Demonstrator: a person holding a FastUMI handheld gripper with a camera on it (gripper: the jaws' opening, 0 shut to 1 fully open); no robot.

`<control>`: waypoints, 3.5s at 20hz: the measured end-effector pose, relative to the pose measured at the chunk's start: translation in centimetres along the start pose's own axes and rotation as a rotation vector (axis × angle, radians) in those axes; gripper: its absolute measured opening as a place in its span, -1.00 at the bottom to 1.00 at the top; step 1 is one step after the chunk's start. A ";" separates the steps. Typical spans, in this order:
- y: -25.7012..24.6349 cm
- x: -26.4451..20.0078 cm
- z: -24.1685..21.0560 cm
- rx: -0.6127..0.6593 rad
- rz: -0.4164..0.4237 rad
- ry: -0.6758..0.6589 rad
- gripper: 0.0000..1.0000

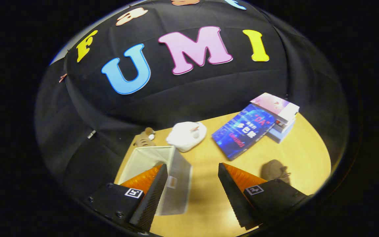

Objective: Open the storage box then place both shoes into the box .Put the left shoe in first, then the right shoe, with the right side of both shoes facing outward in a uniform manner.

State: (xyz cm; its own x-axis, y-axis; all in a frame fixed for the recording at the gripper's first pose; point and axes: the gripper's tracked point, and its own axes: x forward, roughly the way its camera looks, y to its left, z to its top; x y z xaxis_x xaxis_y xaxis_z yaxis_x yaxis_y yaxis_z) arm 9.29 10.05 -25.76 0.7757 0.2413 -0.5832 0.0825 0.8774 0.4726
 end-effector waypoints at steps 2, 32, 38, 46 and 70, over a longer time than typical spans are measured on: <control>-5.2 -1.5 -1.2 -0.020 -0.058 0.025 0.93; -26.2 4.2 -11.3 -0.183 -0.370 0.200 -0.88; -18.6 1.2 -3.7 -0.139 -0.297 0.070 -0.88; -1.4 2.2 1.8 -0.141 -0.117 0.027 -0.88; 13.4 10.2 -7.3 -0.299 -0.203 0.108 -0.02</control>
State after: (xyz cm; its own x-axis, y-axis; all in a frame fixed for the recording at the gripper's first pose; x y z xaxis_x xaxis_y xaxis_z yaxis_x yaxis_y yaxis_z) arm 13.70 27.25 -30.19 0.6901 0.0782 -0.7194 0.0291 0.9903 0.1356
